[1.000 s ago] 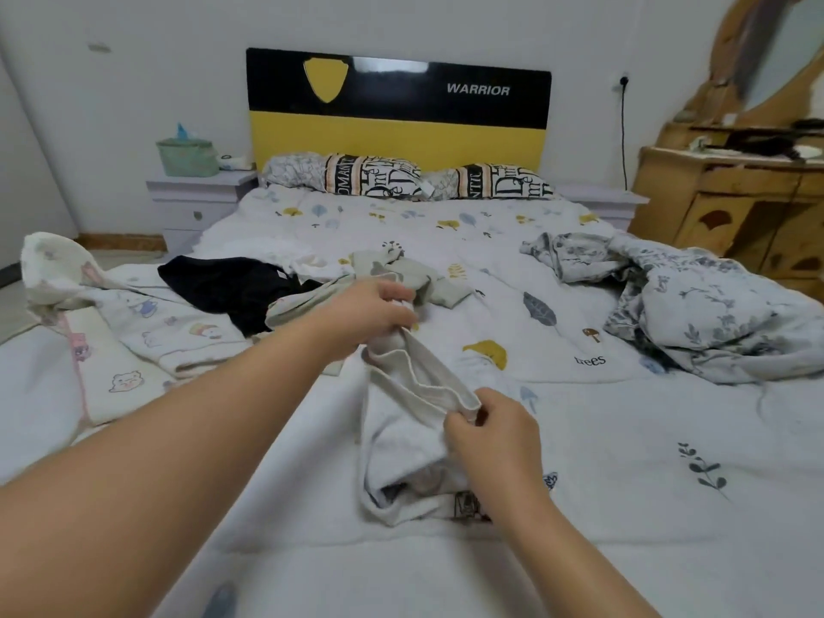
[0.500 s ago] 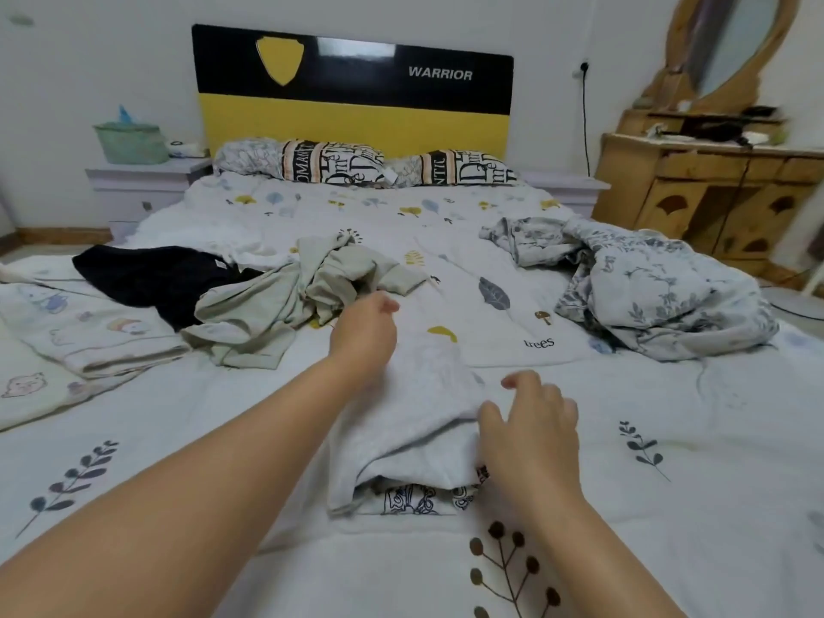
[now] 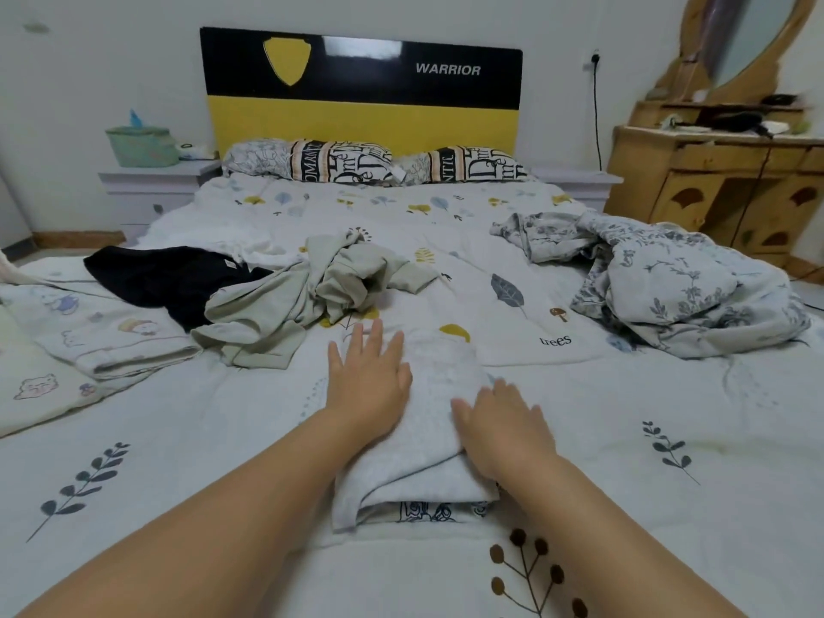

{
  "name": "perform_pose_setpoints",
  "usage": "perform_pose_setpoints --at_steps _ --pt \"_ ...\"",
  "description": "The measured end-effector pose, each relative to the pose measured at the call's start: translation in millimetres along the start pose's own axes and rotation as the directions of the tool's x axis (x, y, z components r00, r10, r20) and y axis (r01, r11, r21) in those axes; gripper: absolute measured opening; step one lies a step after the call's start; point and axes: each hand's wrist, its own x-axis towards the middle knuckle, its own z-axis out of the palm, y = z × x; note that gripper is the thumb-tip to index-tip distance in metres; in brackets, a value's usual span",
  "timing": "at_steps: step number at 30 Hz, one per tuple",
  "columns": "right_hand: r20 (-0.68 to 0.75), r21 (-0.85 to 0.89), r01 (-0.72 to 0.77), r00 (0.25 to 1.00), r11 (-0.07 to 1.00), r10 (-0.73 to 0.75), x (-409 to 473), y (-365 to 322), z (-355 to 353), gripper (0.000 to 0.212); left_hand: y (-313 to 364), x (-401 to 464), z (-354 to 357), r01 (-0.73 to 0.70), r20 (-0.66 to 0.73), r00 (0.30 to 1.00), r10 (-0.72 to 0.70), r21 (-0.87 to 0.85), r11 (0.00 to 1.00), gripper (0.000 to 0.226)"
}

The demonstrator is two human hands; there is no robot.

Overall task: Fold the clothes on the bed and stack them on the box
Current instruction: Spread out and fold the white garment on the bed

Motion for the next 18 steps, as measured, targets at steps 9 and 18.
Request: perform_pose_setpoints --at_steps 9,18 --pt "0.001 0.092 0.089 0.996 0.992 -0.090 46.4 1.4 35.0 0.057 -17.4 12.0 31.7 0.100 0.125 0.989 -0.084 -0.132 0.986 0.054" --pt "-0.170 0.561 -0.009 0.977 0.828 0.126 34.5 2.0 12.2 0.065 -17.1 -11.7 2.6 0.448 0.089 0.888 -0.451 -0.390 0.804 0.061"
